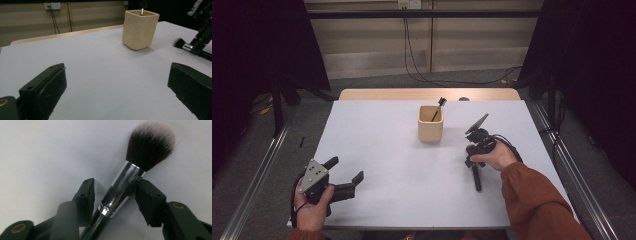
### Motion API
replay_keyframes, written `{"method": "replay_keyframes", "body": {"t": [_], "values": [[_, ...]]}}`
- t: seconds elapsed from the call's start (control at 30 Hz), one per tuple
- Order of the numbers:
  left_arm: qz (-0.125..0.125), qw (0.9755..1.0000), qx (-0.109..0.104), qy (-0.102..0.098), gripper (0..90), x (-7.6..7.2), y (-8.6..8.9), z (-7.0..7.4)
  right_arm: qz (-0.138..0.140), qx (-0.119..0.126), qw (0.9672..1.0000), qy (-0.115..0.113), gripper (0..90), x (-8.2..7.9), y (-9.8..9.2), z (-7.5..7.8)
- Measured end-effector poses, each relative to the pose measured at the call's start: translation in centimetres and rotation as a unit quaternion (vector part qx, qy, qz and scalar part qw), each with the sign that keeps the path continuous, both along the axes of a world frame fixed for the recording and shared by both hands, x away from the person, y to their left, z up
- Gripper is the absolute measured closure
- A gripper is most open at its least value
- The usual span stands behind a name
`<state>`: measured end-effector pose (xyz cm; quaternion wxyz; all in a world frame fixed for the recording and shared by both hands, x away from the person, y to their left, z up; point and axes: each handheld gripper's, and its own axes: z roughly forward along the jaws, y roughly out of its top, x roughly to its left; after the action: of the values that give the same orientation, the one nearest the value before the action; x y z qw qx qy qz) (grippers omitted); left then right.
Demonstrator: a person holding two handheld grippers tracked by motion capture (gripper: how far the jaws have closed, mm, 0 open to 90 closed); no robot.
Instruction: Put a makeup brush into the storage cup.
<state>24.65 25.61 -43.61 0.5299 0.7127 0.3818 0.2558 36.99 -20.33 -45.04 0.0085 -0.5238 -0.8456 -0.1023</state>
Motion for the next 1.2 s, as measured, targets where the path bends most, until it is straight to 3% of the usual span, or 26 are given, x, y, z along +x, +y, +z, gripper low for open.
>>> {"method": "replay_keyframes", "body": {"t": [0.17, 0.4, 0.57, 1.0, 1.2], "values": [[-0.005, 1.0000, 0.004, -0.005, 2.4, -0.1, 0.0, 0.1, -0.016, -0.014, 0.9998, 0.000, 63.3, 0.2, -0.1, 0.0], [-0.005, 1.0000, 0.000, -0.003, 2.4, 0.0, -0.1, 0.0, -0.021, -0.023, 0.9995, 0.010, 64.4, 0.6, 0.0, 0.0], [-0.007, 1.0000, 0.002, -0.002, 2.4, 0.0, -0.1, 0.0, -0.016, -0.036, 0.9992, 0.010, 71.1, 0.6, 0.1, 0.0], [-0.007, 1.0000, -0.001, -0.001, 2.5, 0.2, -0.2, -0.1, -0.031, 0.009, 0.9995, 0.008, 72.0, 0.5, -1.3, 0.1], [-0.003, 1.0000, 0.000, -0.001, 2.4, 0.2, -0.2, -0.1, -0.025, 0.019, 0.9994, -0.011, 72.0, 0.0, -1.7, 1.0]]}}
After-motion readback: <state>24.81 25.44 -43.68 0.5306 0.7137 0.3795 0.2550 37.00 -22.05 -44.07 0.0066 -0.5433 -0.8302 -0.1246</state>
